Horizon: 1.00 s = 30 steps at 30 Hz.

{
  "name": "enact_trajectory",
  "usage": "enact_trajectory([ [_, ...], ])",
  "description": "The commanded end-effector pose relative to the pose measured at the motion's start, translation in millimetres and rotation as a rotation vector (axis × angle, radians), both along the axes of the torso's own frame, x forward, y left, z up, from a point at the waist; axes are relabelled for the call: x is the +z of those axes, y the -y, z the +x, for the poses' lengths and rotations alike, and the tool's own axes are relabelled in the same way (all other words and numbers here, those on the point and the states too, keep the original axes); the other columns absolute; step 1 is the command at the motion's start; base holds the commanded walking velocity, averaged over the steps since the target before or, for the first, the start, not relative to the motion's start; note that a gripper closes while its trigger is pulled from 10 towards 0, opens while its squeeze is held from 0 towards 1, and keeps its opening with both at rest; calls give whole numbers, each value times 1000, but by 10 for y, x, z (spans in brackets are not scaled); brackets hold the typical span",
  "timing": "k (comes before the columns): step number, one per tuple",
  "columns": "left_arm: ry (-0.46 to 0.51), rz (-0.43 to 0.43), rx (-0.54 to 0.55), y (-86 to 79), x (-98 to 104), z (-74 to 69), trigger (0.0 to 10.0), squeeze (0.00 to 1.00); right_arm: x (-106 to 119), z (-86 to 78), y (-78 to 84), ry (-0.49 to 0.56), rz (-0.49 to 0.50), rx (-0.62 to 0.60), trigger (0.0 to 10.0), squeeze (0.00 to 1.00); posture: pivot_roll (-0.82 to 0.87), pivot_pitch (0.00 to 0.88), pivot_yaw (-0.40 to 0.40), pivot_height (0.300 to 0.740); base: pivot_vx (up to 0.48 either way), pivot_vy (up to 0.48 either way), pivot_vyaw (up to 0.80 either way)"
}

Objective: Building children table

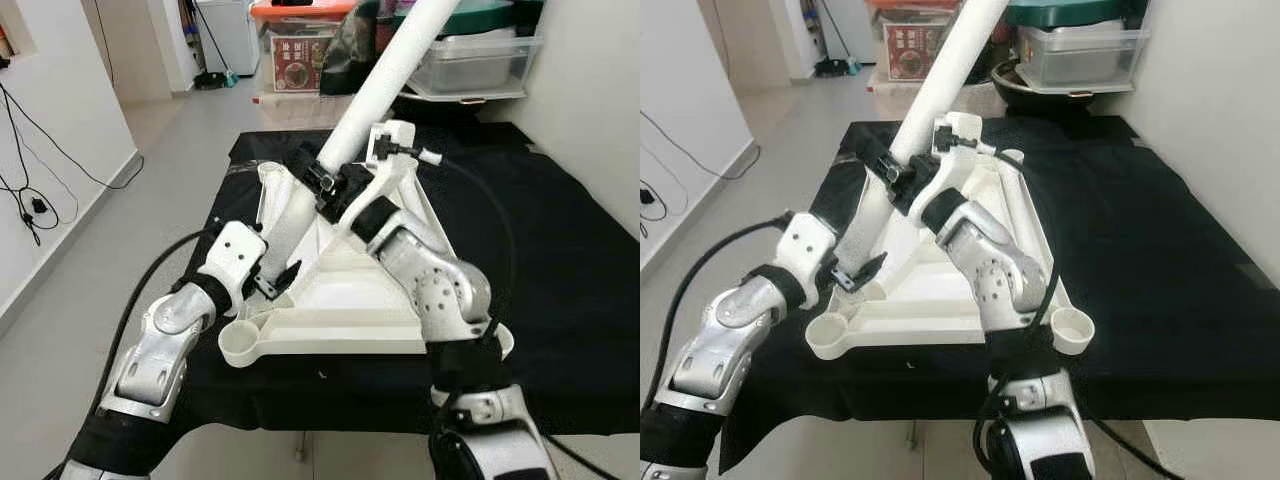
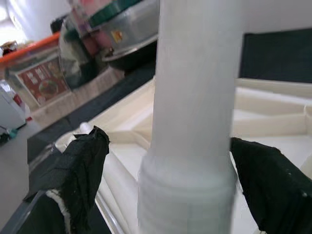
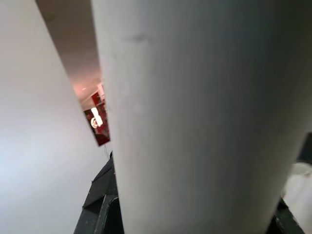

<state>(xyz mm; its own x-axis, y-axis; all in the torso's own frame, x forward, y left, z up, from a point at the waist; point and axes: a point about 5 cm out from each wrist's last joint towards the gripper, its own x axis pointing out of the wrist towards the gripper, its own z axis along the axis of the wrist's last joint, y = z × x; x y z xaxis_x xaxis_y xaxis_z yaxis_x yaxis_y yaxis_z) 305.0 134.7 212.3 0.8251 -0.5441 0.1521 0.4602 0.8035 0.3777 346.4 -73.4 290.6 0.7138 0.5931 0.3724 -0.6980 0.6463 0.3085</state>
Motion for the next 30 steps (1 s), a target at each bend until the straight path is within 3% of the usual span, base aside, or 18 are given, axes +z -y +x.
enact_trajectory([
  [1,-5,-17,-13,-59,47,-103,10000,1000,90,85,202,40,-14,-97,0,0,42,0,30,740,0,0,0],
  [2,-5,-17,-13,-59,47,-103,10000,1000,90,85,202,40,-14,-97,0,0,42,0,30,740,0,0,0],
  [3,-5,-42,-12,-79,79,-164,10000,1000,140,145,374,50,-25,-164,0,0,49,0,24,740,0,0,0],
  [4,-5,-42,-12,-79,79,-164,10000,1000,140,145,374,50,-25,-164,0,0,49,0,24,740,0,0,0],
  [5,-9,-54,-16,-100,95,-222,10000,1000,194,194,546,61,-33,-225,0,0,48,0,23,740,0,0,0],
  [6,-23,-66,-9,-133,73,-279,10000,271,245,231,752,77,-63,-297,0,0,53,0,16,740,0,0,0],
  [7,-23,-66,-9,-133,73,-279,10000,271,245,231,752,77,-63,-297,0,0,53,0,16,740,0,0,0],
  [8,-32,-68,6,-160,49,-314,10000,0,278,248,899,87,-87,-348,0,0,55,0,13,740,0,0,0],
  [9,-52,-43,60,-214,-19,-322,10000,0,281,259,1034,93,-130,-398,0,0,53,0,9,740,0,0,0],
  [10,-52,-43,60,-214,-19,-322,10000,0,281,259,1034,93,-130,-398,0,0,53,0,9,740,0,0,0],
  [12,-76,-27,176,-315,-138,-324,10000,0,227,260,1185,94,-215,-458,0,0,53,0,4,740,0,0,0],
  [15,-93,-55,221,-337,-179,-336,10000,0,172,263,1216,67,-233,-481,0,0,45,0,2,740,0,0,0],
  [16,-114,-96,252,-326,-214,-360,10000,0,87,266,1192,35,-248,-495,2471,0,44,0,1,740,0,0,0],
  [17,-114,-96,252,-326,-214,-360,10000,0,87,266,1192,35,-248,-495,2471,0,44,0,1,740,0,0,0],
  [18,-140,-132,271,-291,-257,-384,10000,0,-4,264,1132,3,-254,-514,10000,0,46,0,-2,740,0,0,0],
  [21,-192,-109,321,-228,-380,-413,10000,0,-142,259,982,-38,-223,-551,10000,0,54,0,-5,740,0,0,0],
  [26,-190,-32,370,-243,-458,-403,10000,0,-179,260,961,-53,-182,-615,10000,0,58,0,-10,740,0,-338,0],
  [30,-180,-66,395,-277,-416,-364,10000,0,-207,252,962,-60,-163,-631,10000,0,57,0,-9,740,0,-480,0],
])
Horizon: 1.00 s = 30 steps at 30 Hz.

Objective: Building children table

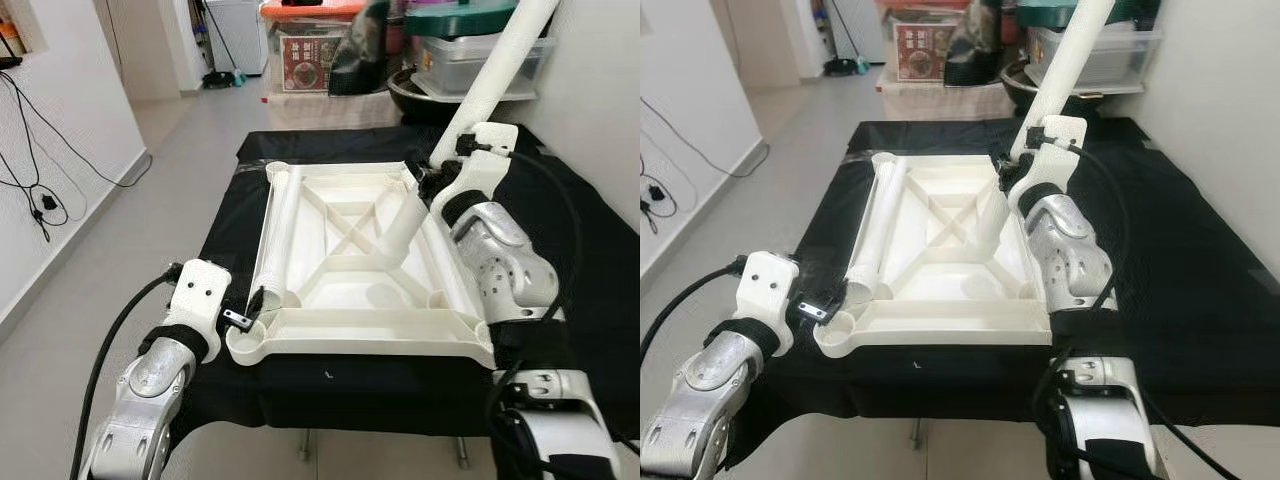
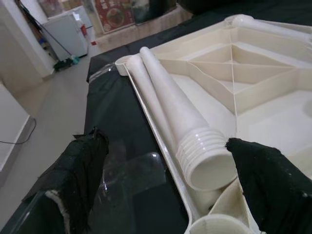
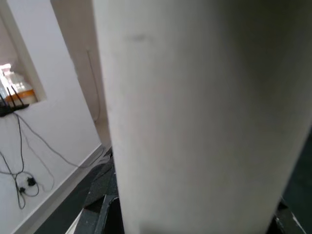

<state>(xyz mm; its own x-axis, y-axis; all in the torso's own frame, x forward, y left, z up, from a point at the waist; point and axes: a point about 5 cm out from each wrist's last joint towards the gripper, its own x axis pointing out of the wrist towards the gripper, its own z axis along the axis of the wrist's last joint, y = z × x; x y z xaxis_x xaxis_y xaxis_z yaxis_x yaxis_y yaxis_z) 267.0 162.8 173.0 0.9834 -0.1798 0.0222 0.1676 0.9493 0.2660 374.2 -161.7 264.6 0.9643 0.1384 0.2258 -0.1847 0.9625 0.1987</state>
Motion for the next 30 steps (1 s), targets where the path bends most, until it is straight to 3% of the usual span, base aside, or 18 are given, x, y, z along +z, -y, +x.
enact_trajectory([
  [1,-12,-2,5,4,-23,16,10000,0,53,-26,79,37,6,-40,10000,0,57,0,-9,740,0,-480,0],
  [8,15,-27,23,-26,46,46,10000,0,34,-49,96,42,6,-70,10000,0,55,0,-5,740,0,-432,0],
  [11,2,-65,51,-51,33,46,10000,0,36,-48,93,44,-6,-56,10000,0,58,0,-2,740,0,0,0],
  [18,-26,-97,79,-141,-42,31,10000,0,83,-54,28,77,-102,101,10000,0,55,0,2,740,0,0,0],
  [20,-54,-105,101,-230,-101,8,10000,0,104,-59,0,94,-154,173,10000,0,54,0,2,740,0,0,0],
  [22,-103,-125,139,-392,-195,-58,10000,0,140,-76,-31,126,-234,294,10000,0,65,0,-8,740,0,0,0],
  [25,-124,-133,153,-462,-231,-100,10000,0,156,-85,-39,140,-257,350,10000,0,65,0,-8,740,0,0,0],
  [30,-233,-160,177,-619,-431,-309,10000,0,156,-82,-35,143,-270,479,10000,0,86,0,-29,740,0,0,0],
])
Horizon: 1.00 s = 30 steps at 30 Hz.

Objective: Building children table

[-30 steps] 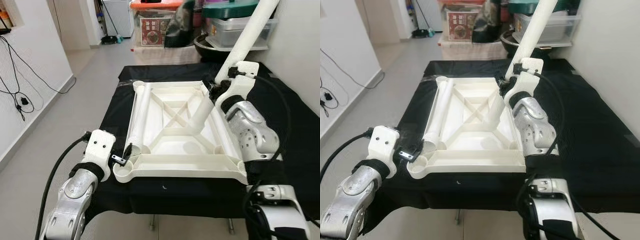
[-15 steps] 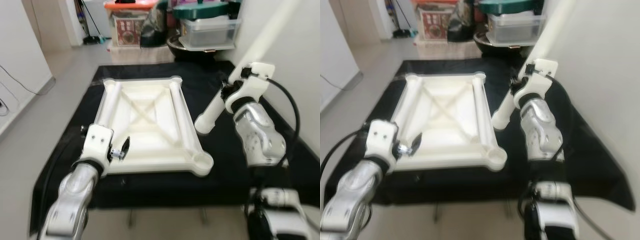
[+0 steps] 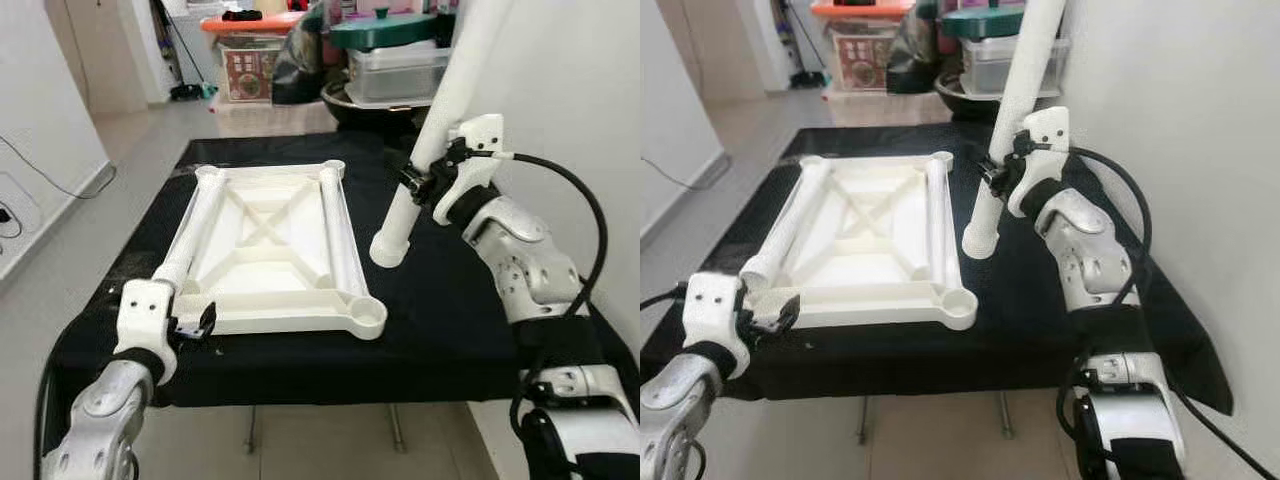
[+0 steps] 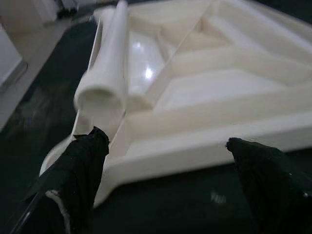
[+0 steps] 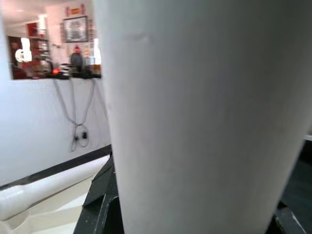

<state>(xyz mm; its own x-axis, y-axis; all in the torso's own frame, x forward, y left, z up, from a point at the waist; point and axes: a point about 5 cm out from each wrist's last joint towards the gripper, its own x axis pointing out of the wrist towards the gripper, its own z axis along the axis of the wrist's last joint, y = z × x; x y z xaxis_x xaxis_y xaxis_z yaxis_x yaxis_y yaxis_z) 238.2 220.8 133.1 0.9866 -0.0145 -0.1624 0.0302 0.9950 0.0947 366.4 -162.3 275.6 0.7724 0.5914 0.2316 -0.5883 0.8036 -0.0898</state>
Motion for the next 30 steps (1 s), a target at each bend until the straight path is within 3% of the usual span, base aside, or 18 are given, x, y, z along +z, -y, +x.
enact_trajectory([
  [1,-72,-23,13,-74,-100,-98,10000,0,-3,-14,-79,4,-12,90,10000,0,95,0,-35,740,0,0,0],
  [4,-106,-29,15,-79,-146,-181,10000,0,-90,-46,-147,-17,-33,167,10000,0,108,0,-39,740,0,0,0],
  [6,-104,-29,2,-39,-137,-218,10000,0,-248,-110,-292,-44,-123,292,10000,0,118,0,-44,740,0,0,0],
  [12,-103,-24,-4,-49,-132,-220,10000,0,-292,-122,-352,-33,-192,359,10000,0,123,0,-48,740,0,0,0],
  [17,-104,-18,-13,-24,-135,-220,10000,0,-320,-76,-320,-27,-263,371,10000,0,126,0,-53,740,0,0,0],
  [25,-113,-11,-30,25,-145,-218,10000,0,-305,-50,-237,-28,-269,353,10000,0,122,0,-49,740,0,0,0],
  [30,-111,-7,-45,39,-140,-186,10000,0,-319,-55,-103,-30,-288,321,10000,0,108,0,-37,740,0,0,0],
])
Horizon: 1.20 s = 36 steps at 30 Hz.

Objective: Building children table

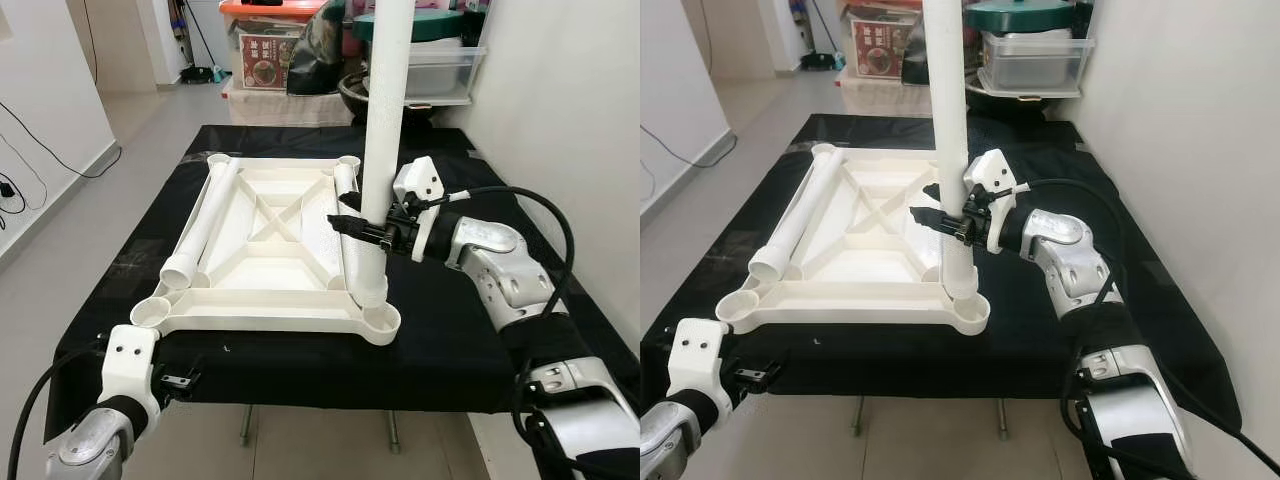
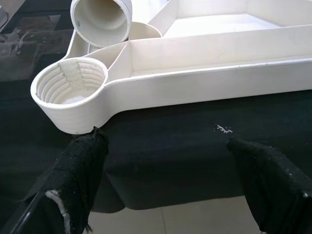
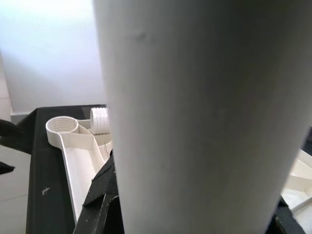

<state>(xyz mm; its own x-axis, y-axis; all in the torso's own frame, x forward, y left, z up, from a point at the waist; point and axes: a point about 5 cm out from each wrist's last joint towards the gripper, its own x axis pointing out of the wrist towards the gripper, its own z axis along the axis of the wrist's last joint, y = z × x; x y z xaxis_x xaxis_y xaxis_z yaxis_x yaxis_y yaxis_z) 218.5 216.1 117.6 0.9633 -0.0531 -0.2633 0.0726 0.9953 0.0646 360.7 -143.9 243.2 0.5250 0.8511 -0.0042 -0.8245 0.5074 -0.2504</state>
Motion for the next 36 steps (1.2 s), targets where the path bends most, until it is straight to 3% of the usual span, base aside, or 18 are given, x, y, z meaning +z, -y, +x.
enact_trajectory([
  [1,-6,18,-11,-9,15,11,10000,0,6,1,82,14,-1,-20,10000,0,108,0,-37,740,0,0,0],
  [4,-4,17,-19,-1,13,36,10000,0,35,-13,158,18,-5,-34,10000,0,95,0,-32,740,0,0,0],
  [15,-5,14,-27,25,2,57,10000,0,5,-59,198,12,-23,-23,10000,0,88,0,-29,740,0,0,0],
  [36,0,20,-14,-16,-11,84,10000,0,-129,-297,102,-43,-99,134,10000,0,80,0,-36,740,0,0,0],
])
